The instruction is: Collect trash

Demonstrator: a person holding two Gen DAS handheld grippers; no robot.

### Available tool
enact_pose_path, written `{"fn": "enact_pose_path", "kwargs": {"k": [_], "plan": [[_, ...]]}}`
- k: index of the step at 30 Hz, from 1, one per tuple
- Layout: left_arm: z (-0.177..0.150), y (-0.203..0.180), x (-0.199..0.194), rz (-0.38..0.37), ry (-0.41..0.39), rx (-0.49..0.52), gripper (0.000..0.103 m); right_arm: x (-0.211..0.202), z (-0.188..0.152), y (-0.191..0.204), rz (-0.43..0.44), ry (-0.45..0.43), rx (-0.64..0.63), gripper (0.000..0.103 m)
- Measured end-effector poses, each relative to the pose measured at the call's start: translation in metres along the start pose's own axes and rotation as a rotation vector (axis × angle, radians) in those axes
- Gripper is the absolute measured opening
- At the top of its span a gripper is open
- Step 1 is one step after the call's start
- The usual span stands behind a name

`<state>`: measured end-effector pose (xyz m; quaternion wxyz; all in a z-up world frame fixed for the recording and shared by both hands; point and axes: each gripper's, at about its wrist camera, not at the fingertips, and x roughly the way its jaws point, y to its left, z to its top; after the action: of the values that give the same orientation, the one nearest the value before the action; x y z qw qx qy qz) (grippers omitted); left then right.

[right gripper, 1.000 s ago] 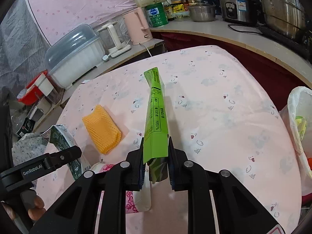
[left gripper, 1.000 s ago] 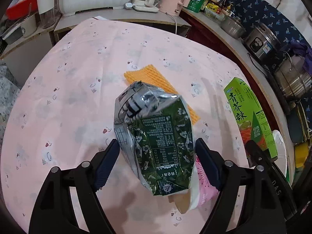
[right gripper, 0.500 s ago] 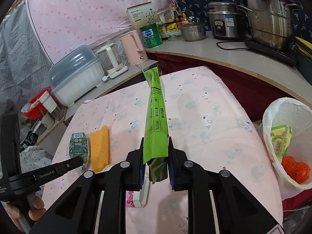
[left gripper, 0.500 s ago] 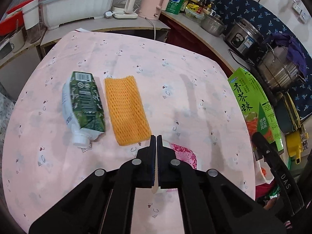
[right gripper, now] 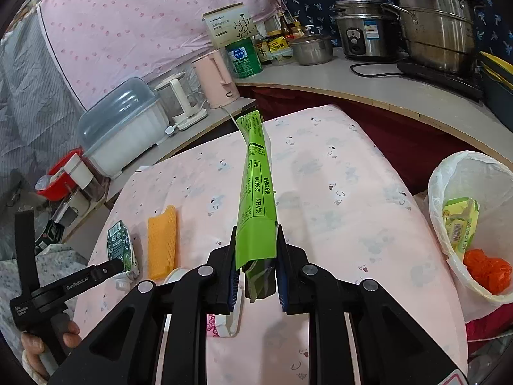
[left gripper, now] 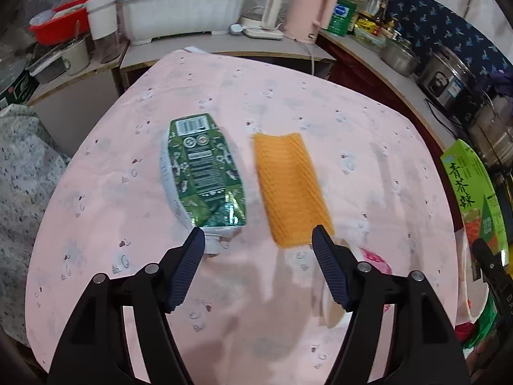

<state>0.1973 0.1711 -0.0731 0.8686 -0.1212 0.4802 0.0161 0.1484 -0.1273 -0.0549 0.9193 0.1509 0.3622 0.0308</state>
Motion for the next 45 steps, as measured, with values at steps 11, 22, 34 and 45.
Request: {"fn": "enact_pose_path", "kwargs": {"k": [11, 22, 34, 45], "plan": [[0.023, 0.057, 0.053, -0.077, 0.084, -0.191, 0.066, 0.036, 0.001, 0.036, 0.023, 0.053, -0.051, 0.018], [0.034, 0.041, 0.065, -0.113, 0.067, -0.138, 0.045, 0.052, 0.006, 0.042, 0.027, 0.071, -0.063, 0.018], [0.035, -0.013, 0.018, -0.169, -0.011, -0.024, 0.038, 0.03, 0.014, 0.032, 0.041, 0.018, -0.032, 0.018], [0.025, -0.092, -0.025, -0.261, -0.06, 0.105, 0.037, -0.016, 0.018, -0.011, 0.023, -0.059, 0.022, 0.018]]}}
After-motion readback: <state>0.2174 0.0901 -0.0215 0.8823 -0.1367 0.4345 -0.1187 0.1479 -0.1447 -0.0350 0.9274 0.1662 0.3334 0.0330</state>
